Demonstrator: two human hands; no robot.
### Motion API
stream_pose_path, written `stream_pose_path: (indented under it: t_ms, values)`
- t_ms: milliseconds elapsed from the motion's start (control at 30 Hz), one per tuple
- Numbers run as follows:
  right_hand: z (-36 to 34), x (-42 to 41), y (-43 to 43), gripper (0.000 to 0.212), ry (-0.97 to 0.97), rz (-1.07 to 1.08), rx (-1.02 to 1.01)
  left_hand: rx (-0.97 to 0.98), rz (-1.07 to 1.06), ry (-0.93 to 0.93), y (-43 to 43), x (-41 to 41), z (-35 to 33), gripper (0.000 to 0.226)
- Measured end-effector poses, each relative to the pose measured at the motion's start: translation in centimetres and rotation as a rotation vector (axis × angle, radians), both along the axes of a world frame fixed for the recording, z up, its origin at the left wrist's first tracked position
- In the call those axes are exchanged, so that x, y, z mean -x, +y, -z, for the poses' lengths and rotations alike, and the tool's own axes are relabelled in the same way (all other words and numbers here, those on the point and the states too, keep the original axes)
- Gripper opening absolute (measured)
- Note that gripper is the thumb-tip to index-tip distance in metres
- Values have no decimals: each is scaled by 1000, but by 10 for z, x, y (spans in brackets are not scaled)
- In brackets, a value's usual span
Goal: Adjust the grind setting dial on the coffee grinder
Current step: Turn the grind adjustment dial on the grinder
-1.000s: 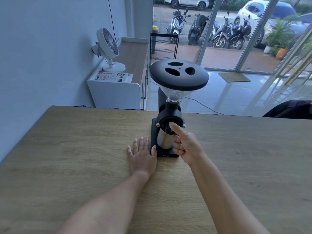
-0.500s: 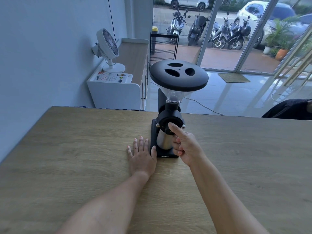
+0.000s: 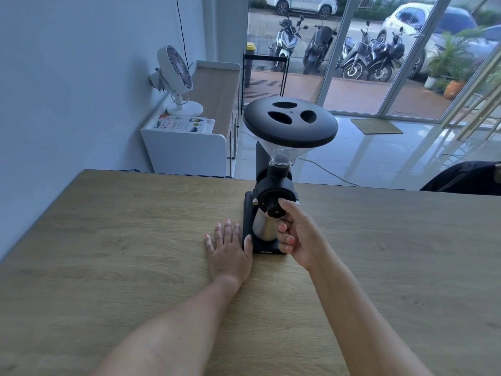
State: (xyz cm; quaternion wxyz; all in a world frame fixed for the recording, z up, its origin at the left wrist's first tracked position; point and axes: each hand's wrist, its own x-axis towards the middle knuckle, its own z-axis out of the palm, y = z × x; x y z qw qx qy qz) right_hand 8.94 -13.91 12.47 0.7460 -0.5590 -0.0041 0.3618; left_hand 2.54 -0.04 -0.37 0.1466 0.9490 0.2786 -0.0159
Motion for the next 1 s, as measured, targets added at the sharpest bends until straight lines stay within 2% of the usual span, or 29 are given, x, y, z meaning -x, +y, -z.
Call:
stream_pose_path:
  t_ms: [467,700,1000]
  values:
    - [-3,2,4,26,12,84,-30,8,0,-8,0,0,2,66]
    - [-4,4,4,36,9,90,-35,8,-3,-11,0,-1,2,64]
    - [-4,4,4,38,-11,101,-19,5,-5,-8,0,-1,2,65]
